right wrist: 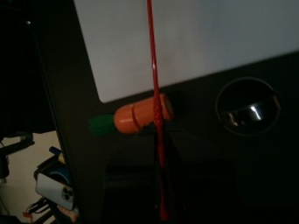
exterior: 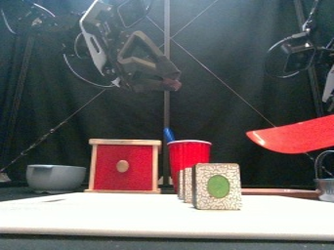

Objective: Place sushi on board then cut the sushi with the knife then place the pieces on the plate
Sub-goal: Place the 4 sushi pieces on the plate

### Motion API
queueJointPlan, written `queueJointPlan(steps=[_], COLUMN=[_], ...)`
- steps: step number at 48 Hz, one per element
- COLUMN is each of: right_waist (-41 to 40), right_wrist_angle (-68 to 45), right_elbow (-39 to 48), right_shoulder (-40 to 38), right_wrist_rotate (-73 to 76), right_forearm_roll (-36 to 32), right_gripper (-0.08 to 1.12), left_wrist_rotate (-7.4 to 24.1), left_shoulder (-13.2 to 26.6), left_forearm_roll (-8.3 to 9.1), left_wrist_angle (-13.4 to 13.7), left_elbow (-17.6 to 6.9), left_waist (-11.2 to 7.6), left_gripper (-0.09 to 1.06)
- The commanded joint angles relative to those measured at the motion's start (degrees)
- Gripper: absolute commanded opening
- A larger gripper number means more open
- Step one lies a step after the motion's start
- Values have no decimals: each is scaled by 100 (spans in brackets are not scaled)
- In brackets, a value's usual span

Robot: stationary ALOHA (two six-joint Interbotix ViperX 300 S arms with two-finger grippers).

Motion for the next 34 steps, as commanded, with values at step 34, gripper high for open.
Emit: queueJointPlan(steps=[34], right_waist=[-475], right_wrist_angle=[1248], right_elbow=[-237], right_shoulder=[-308], right_wrist_rotate=[-26], right_forearm_roll=[-97], right_gripper=[76], left_wrist_rotate=[9], left_shoulder=[132], left_forearm_roll=[123], left_wrist_angle=[-53], left_elbow=[35], left_waist=[545], left_gripper=[70])
